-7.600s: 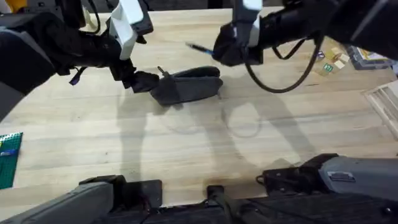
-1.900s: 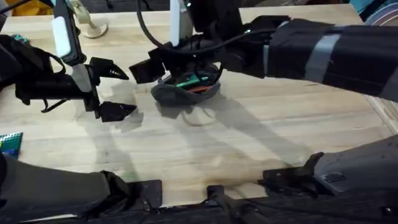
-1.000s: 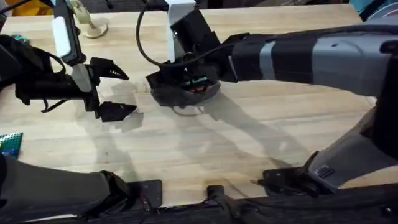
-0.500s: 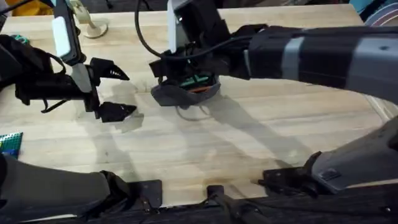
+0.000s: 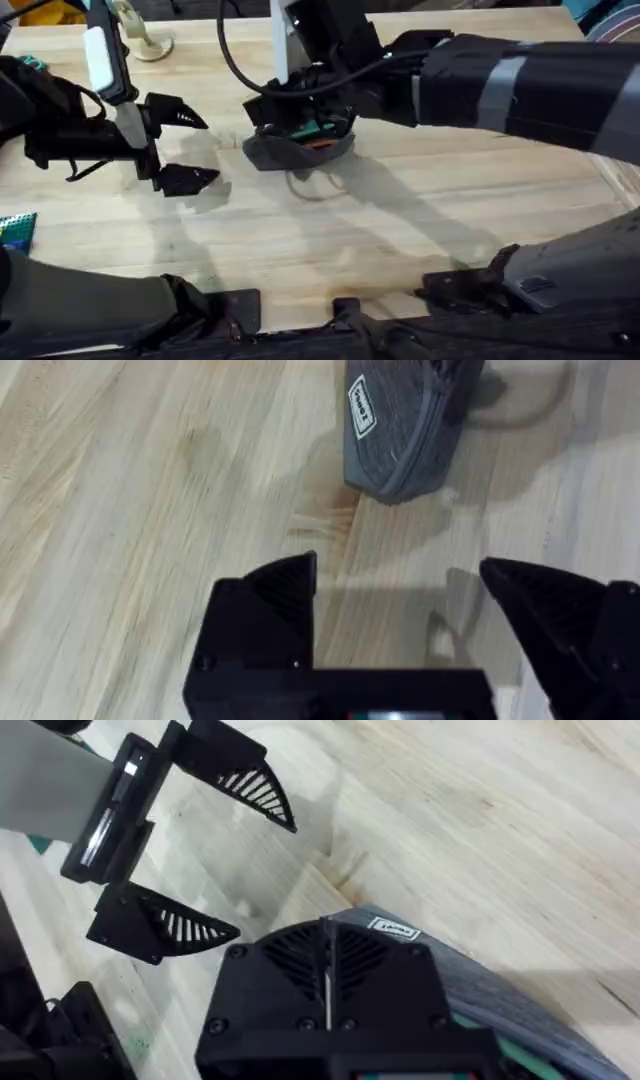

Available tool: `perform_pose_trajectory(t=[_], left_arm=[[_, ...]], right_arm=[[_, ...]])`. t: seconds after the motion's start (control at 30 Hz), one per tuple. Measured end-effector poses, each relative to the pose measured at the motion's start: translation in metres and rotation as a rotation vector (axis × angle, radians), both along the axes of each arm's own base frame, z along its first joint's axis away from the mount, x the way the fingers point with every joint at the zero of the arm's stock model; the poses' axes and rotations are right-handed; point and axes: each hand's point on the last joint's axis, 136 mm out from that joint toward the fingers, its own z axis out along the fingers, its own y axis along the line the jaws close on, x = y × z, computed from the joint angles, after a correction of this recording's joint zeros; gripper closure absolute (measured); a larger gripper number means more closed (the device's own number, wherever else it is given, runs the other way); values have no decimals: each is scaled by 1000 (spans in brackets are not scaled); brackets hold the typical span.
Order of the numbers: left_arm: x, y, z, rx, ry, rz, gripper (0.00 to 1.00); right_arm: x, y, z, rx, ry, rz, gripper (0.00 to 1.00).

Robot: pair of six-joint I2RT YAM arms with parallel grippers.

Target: Unzip the bag, pick up the pens from the table one at a time and place them inside, then zip the bag closed.

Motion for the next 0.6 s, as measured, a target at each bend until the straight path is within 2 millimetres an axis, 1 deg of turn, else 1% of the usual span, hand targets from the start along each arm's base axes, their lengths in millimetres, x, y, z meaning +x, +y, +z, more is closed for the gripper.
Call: perform_pose_trajectory(t=[0.17,0.3,0.47,0.6], left_arm=[[0,0,0,-2,0,0,8],[-1,-5,6,-42,-1,5,8],[3,-14,15,-105,-28,3,8],[4,-29,19,-127,-38,-42,8]], right_arm=[[0,0,0,0,0,0,971],[0,0,0,0,0,0,971],[0,0,0,0,0,0,971],[0,0,0,0,0,0,971]])
